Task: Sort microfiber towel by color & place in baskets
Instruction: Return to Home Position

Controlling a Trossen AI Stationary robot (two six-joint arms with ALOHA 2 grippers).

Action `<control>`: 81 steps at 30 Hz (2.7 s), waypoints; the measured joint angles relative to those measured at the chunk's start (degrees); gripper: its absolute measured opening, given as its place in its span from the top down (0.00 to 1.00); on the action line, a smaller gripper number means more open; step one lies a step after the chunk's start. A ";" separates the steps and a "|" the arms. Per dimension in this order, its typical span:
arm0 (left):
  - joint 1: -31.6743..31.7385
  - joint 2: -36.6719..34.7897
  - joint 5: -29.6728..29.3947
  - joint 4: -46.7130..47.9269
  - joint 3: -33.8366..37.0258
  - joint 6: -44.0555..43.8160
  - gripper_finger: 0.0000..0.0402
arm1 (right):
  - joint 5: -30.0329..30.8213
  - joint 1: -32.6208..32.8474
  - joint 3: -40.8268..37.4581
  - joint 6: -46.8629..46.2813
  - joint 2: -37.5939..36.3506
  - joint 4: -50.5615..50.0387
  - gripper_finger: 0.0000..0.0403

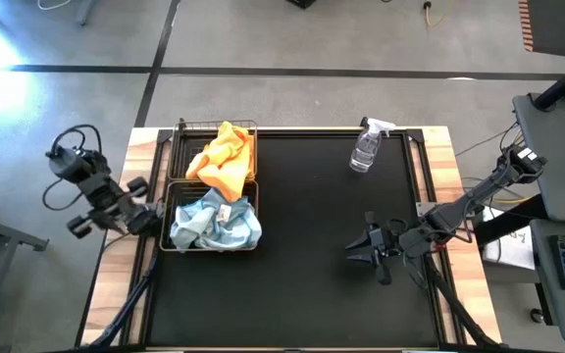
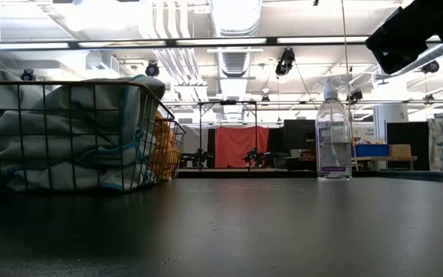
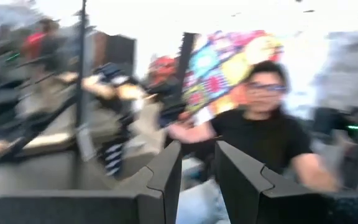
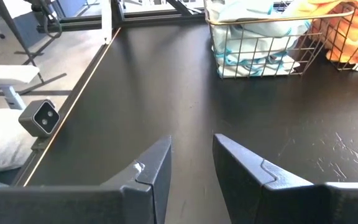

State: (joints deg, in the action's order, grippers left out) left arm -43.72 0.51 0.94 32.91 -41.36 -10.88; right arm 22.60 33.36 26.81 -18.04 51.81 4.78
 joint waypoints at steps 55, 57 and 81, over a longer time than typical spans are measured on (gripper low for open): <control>0.00 -0.24 7.11 -40.00 36.80 1.38 0.79 | 0.09 -0.02 0.00 0.23 -0.13 0.57 0.72; 0.00 -0.24 7.11 -40.00 36.80 1.32 0.79 | 0.07 -0.02 -0.08 2.41 -0.25 2.18 0.72; 0.00 -0.24 7.15 -39.61 36.79 0.11 0.79 | -1.79 0.00 -20.94 10.82 -23.29 23.94 0.72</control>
State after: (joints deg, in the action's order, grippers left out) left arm -43.72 0.27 8.10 -6.70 -4.57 -10.76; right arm 20.82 33.36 5.87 -7.23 28.52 28.72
